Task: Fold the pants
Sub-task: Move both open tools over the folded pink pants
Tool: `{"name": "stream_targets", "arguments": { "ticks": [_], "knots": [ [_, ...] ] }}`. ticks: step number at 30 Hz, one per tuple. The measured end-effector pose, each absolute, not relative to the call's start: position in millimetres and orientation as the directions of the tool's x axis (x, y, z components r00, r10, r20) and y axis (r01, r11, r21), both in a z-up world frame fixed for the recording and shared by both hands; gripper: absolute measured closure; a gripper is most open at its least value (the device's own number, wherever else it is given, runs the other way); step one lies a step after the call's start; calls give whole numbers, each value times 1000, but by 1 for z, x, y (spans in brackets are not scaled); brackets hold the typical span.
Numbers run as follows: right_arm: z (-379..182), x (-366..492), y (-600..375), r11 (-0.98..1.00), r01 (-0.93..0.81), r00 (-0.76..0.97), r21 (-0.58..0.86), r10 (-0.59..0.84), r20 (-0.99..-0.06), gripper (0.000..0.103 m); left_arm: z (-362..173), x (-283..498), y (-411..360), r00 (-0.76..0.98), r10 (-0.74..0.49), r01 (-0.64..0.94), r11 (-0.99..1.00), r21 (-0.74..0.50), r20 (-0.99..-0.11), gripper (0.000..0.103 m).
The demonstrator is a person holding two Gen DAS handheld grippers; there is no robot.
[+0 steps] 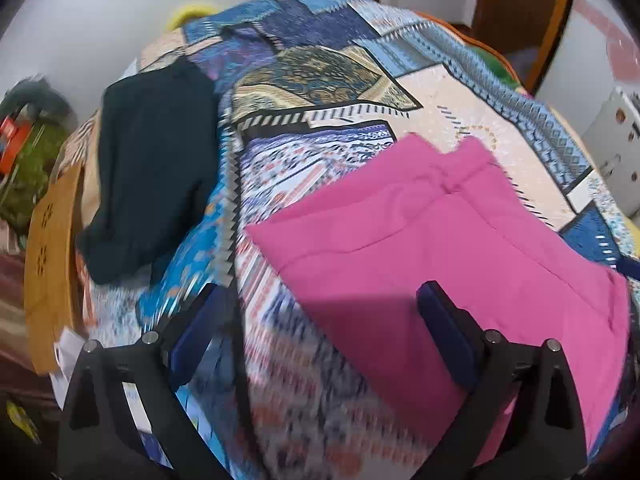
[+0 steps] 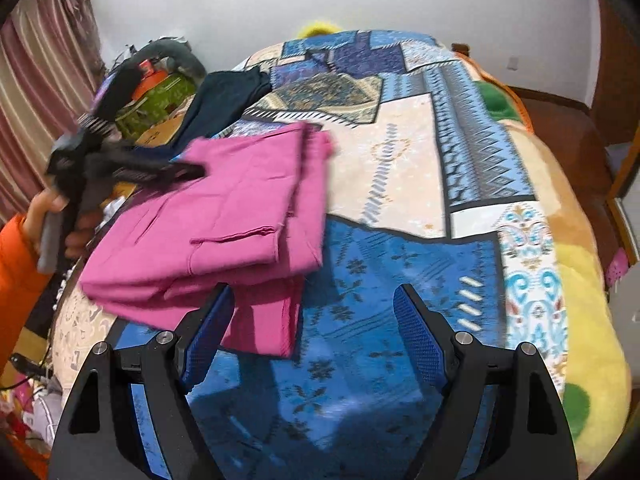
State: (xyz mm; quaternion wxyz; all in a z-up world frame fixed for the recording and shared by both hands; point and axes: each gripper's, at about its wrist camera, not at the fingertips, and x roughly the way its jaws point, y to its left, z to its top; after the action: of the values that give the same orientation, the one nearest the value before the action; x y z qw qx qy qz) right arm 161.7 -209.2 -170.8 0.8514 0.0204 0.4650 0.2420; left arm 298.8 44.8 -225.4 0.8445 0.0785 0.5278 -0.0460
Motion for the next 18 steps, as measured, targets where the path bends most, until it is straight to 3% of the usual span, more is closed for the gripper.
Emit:
{"name": "stream_targets", "arguments": {
  "ticks": [8,13,18],
  "knots": [
    [-152,165,-222,891,-373,497,258,427,-756,24,-208,225,58,477,-41,121,993,19,-878,5],
    [-147,163,-212,861,-387,477,330,494,-727,24,-214,205,64,446,-151,38,988,-150,-882,5],
    [-150,153,-189,831,-430,434,353,533,-726,24,-207,193,39,466,-122,100,991,-84,-876,5]
  ]
}}
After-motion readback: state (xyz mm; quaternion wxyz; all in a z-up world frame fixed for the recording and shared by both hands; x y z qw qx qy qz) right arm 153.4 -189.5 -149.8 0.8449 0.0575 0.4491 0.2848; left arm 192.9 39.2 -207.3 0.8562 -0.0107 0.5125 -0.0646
